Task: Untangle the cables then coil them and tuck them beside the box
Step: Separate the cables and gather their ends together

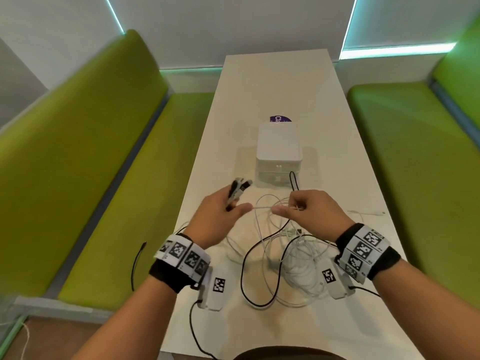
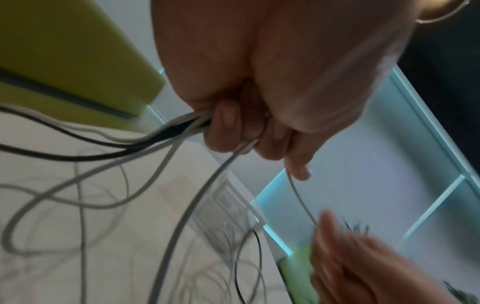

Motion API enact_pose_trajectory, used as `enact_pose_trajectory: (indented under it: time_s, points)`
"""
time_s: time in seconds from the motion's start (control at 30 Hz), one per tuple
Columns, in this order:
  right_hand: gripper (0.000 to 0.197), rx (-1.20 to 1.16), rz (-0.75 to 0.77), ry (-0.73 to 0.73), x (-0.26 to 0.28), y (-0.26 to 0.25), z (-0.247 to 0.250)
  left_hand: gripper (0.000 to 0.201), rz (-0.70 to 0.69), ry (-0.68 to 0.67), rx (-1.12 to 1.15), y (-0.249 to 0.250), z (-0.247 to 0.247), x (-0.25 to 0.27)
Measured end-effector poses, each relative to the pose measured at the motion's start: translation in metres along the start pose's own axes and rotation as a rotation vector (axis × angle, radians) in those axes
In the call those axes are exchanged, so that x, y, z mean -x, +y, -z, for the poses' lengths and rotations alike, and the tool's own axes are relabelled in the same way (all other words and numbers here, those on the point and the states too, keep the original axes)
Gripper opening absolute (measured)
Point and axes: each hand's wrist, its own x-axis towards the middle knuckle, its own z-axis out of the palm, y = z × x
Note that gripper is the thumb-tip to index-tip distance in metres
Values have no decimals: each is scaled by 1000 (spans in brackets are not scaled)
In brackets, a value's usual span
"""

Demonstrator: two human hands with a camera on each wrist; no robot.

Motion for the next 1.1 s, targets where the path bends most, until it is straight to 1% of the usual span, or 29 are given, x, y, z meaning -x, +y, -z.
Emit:
enact_pose_trajectory:
  time_s: [0.03, 0.07, 0.13, 0.17, 0.2, 0.3, 0.37, 0.43, 0.5, 0.57, 0.6, 0.63, 0.7, 0.77, 0.93, 1.03, 1.1]
  points:
    - [64, -16, -23, -27, 1, 5, 5, 38, 39, 20, -1, -5, 12, -1]
    - [60, -32, -44, -50, 2, 9, 9, 37, 72, 46, -25, -12, 25, -2]
    - [47, -12, -89, -91, 5, 16, 16, 21, 108, 139, -118, -25, 50, -4]
    - [40, 16, -108, -111, 6, 18, 17, 20, 124, 198, -187, -31, 63, -4]
    - [33, 46, -126, -128, 6, 21, 17, 22, 145, 257, -286, -37, 75, -4]
    - [12, 129, -171, -149, 4, 34, 11, 23, 216, 382, -745, -57, 109, -3]
    - [7, 138, -160, -139, 4, 38, 3, 28, 240, 402, -923, -69, 122, -2]
    - [8, 134, -131, -142, 3, 37, -8, 39, 238, 358, -982, -72, 119, -1]
    - [12, 188, -114, -185, 2, 37, -19, 50, 266, 278, -911, -69, 102, 0]
    - [15, 272, -128, -239, 0, 40, -27, 58, 295, 152, -707, -65, 78, -1]
    - [15, 317, -140, -264, -1, 43, -29, 60, 284, 94, -595, -63, 65, -1]
    - [16, 355, -149, -283, -1, 46, -30, 55, 256, 57, -517, -61, 52, -1]
    - [20, 383, -159, -303, 2, 49, -28, 37, 188, 29, -435, -57, 33, 1]
    - [23, 376, -155, -302, 5, 52, -25, 29, 164, 10, -393, -56, 20, 2]
    - [16, 406, -180, -292, 11, 61, -27, 26, 157, -4, -343, -58, 8, 2]
    - [8, 424, -177, -289, 12, 60, -29, 26, 171, -13, -328, -57, 8, 4]
    - [13, 444, -181, -317, 13, 60, -30, 26, 182, -20, -296, -55, 7, 5]
